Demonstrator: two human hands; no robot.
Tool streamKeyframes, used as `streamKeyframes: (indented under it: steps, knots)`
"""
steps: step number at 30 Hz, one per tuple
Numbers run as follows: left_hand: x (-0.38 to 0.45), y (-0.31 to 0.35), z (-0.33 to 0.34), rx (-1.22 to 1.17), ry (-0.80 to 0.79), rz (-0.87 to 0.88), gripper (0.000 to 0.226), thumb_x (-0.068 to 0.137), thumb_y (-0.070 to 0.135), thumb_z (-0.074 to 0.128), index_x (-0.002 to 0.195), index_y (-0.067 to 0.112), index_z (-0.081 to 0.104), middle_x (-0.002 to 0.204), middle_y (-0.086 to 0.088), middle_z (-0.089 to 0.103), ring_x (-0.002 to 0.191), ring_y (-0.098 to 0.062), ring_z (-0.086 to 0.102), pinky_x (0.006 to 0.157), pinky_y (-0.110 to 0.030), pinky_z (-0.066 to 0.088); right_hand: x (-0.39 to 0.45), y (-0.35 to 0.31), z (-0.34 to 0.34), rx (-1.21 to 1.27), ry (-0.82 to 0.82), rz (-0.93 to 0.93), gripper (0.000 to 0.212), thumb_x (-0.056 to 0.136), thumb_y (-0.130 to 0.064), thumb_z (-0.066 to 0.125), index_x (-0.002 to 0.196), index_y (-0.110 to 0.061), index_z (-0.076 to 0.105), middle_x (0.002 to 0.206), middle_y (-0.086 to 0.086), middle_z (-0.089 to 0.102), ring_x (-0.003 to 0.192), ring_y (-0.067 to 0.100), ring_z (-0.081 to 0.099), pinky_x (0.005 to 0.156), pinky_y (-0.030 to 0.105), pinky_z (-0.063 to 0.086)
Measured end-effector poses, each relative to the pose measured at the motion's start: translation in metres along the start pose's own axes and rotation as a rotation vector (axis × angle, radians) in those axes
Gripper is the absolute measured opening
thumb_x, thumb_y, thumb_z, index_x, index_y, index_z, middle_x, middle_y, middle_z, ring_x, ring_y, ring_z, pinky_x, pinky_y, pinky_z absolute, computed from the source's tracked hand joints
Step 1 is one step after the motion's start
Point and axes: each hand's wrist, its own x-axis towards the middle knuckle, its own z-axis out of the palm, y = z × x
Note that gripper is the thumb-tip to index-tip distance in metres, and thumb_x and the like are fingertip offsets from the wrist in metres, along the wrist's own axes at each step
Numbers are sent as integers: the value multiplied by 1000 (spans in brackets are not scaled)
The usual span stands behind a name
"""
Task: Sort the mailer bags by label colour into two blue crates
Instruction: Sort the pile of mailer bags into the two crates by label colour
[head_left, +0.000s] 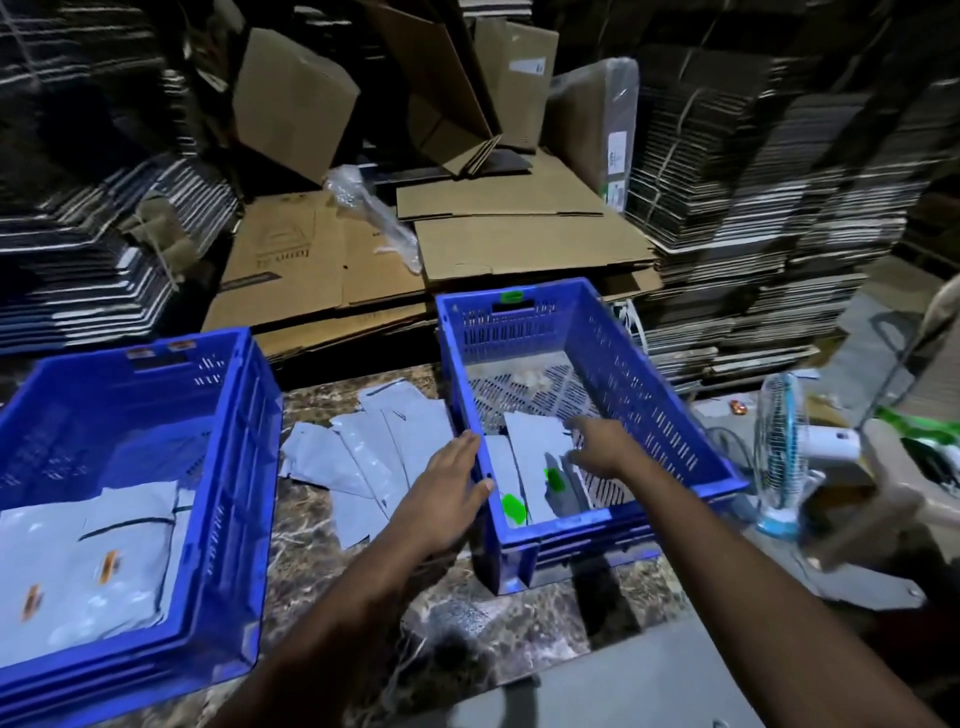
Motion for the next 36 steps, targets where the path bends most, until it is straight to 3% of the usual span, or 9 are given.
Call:
streamKeyframes:
  steps: [3,6,9,14,18,26,28,31,36]
  knots:
    - [-4,-13,-11,4,-21,10,68,101,48,41,157,23,12,164,6,8,150,-14,6,121,-34,16,-3,-22,3,118,151,-96,35,92,-20,63,126,-13,63,114,9,70,108,26,64,94,31,47]
    - [-13,-36,-37,1,28,-43,68,100,44,46,156,20,15,164,2,10,150,-16,7,120,-34,14,-16,-63,7,315,326,-191,11,91,-16,62,100,-16,69,76,1,67,79,22,65,71,26,45]
    - [-30,-73,-71,48,105,-121,67,99,41,50,155,18,21,162,-3,17,149,-21,13,120,-40,19,-28,-108,21,434,392,-328,9,89,-14,61,92,-18,68,67,0,65,63,15,58,63,25,40]
    - [-78,-137,-110,236,166,-260,66,92,43,52,148,10,36,152,-14,38,143,-31,30,115,-44,29,-24,-166,75,468,281,-420,12,86,-15,60,95,-18,69,75,5,71,74,19,66,71,28,52]
    - [-108,-166,-113,287,148,-296,74,83,52,36,139,5,48,135,-18,55,129,-37,46,108,-44,36,-2,-193,124,234,165,-343,28,90,-19,59,116,-11,63,105,13,68,96,31,63,77,35,53]
    - [-119,-173,-111,125,216,-305,50,89,26,55,138,16,52,137,-12,55,134,-26,41,109,-36,36,27,-192,185,-241,226,-160,27,90,-23,60,113,-12,54,116,12,55,105,33,55,76,39,50]
    - [-120,-172,-109,167,212,-290,52,90,28,54,140,15,49,139,-11,53,136,-25,39,112,-35,32,28,-188,187,-352,290,-79,29,91,-24,60,117,-14,54,123,15,53,111,37,52,78,43,52]
    - [-120,-174,-105,156,226,-298,57,87,35,51,141,16,48,140,-8,53,138,-23,37,115,-35,30,30,-187,184,-416,212,-8,33,97,-18,46,129,-17,40,129,13,50,122,36,45,83,43,51]
    - [-120,-180,-106,8,293,-298,53,86,34,52,137,21,53,134,-4,56,130,-19,45,108,-34,39,28,-189,163,-317,277,9,52,96,-5,50,142,-10,28,114,15,64,100,32,65,64,37,51]
